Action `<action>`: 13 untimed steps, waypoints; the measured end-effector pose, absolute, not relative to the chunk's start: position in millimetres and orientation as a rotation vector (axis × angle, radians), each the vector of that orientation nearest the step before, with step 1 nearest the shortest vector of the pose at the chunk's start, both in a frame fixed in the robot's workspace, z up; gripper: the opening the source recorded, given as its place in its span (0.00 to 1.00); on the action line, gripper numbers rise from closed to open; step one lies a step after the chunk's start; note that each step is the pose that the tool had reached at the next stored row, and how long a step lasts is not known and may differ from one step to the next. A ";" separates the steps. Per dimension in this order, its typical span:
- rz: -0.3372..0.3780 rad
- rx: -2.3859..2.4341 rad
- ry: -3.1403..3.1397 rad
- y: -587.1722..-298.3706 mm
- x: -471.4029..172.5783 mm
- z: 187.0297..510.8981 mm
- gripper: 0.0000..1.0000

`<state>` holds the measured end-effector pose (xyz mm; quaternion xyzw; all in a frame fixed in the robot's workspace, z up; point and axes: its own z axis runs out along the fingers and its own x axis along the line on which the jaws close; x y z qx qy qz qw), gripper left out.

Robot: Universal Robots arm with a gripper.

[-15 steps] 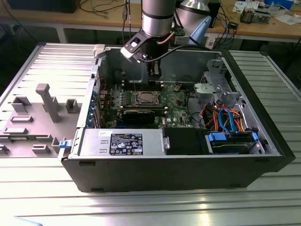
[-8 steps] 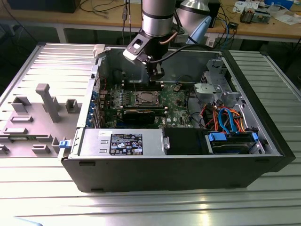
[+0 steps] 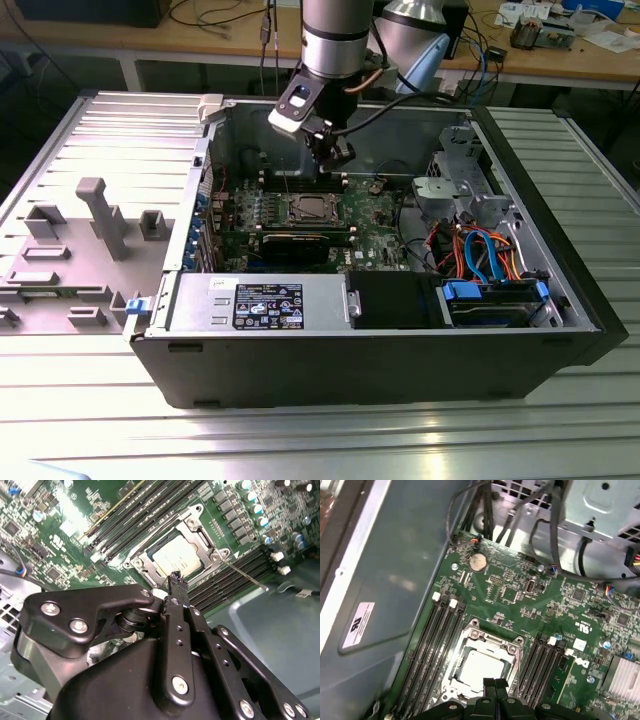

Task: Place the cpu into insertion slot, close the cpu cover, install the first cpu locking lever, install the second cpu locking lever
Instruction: 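Install the first cpu locking lever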

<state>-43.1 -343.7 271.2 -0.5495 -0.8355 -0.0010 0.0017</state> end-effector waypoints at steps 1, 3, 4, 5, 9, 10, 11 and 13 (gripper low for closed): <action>-0.003 -1.707 -2.634 -343.7 -43.1 271.2 0.11; -0.002 -1.661 -2.663 -343.7 -43.1 271.2 0.11; -0.002 -1.637 -2.678 -343.7 -43.1 271.2 0.11; -0.001 -1.619 -2.689 -343.7 -43.1 271.2 0.11; 0.003 -1.524 -2.746 -343.7 -43.1 271.2 0.11; 0.004 -1.507 -2.755 -343.7 -43.1 271.2 0.11; 0.004 -1.489 -2.766 -343.7 -43.1 271.2 0.11; 0.005 -1.442 -2.791 -343.7 -43.1 271.2 0.11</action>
